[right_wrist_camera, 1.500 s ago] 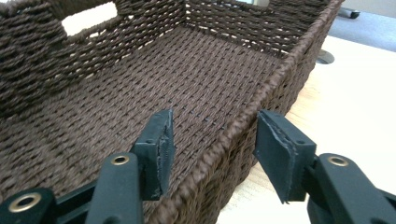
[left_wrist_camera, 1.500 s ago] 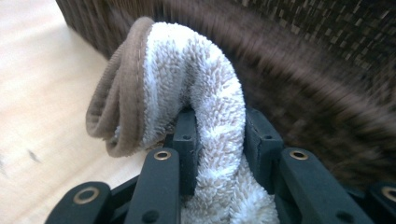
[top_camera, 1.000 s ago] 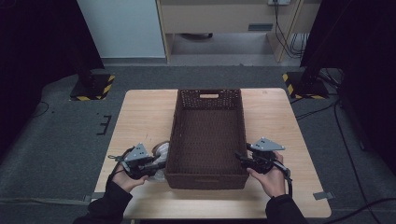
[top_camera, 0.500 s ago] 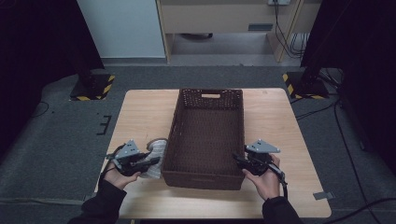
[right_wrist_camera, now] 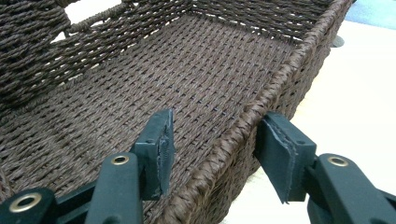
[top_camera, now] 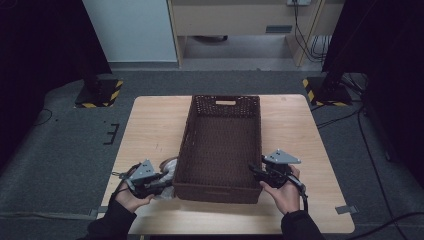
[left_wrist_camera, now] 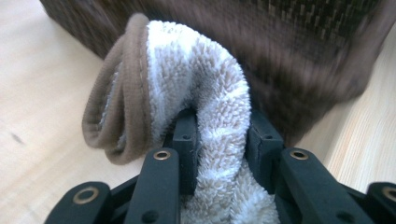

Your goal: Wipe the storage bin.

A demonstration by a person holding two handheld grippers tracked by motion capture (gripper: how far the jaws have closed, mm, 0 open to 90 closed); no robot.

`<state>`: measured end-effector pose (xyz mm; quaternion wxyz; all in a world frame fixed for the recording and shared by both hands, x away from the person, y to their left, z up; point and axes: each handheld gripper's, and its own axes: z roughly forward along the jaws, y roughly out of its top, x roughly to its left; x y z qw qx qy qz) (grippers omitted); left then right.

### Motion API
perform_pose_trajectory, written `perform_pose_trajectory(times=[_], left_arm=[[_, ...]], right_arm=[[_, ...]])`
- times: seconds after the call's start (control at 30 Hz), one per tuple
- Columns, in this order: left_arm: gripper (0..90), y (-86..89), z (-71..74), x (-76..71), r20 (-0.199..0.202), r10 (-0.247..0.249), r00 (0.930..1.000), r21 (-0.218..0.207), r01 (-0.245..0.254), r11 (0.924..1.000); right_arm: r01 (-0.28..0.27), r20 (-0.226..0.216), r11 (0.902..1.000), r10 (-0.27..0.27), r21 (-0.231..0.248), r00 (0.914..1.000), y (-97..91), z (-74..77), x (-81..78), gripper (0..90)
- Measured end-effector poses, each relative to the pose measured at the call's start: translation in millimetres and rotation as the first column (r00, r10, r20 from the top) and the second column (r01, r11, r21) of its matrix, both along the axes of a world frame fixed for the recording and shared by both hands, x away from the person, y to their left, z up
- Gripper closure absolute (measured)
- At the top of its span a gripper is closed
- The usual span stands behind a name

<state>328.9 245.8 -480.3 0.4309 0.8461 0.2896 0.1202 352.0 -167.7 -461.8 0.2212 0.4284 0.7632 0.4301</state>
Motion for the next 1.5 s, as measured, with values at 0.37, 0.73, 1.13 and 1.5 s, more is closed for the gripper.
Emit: perform_pose_trajectory(times=[0.37,0.73,1.13,1.5], left_arm=[[68.3,16.6,22.3,-8.9,0.018,0.029,0.9994,-0.100,-0.027,0.9946],[68.1,5.6,8.2,-25.3,-0.003,0.052,0.9986,-0.043,-0.052,0.9977],[68.1,16.1,25.5,-38.0,0.010,0.113,0.9936,-0.120,-0.111,0.9866],[68.0,7.2,20.6,-45.8,0.012,0.097,0.9952,-0.057,-0.096,0.9937]], right_arm=[[-0.007,-0.001,1.0000,0.007,-0.006,1.0000,-0.4,0.4,0.7,46.9],[-0.009,-0.001,0.9999,0.009,-0.009,1.0000,-0.4,0.5,0.8,46.8],[-0.008,-0.003,0.9999,0.008,-0.009,1.0000,-0.2,0.7,0.9,46.6],[-0.012,-0.001,0.9999,0.012,-0.010,0.9999,-0.6,0.5,1.0,46.5]])
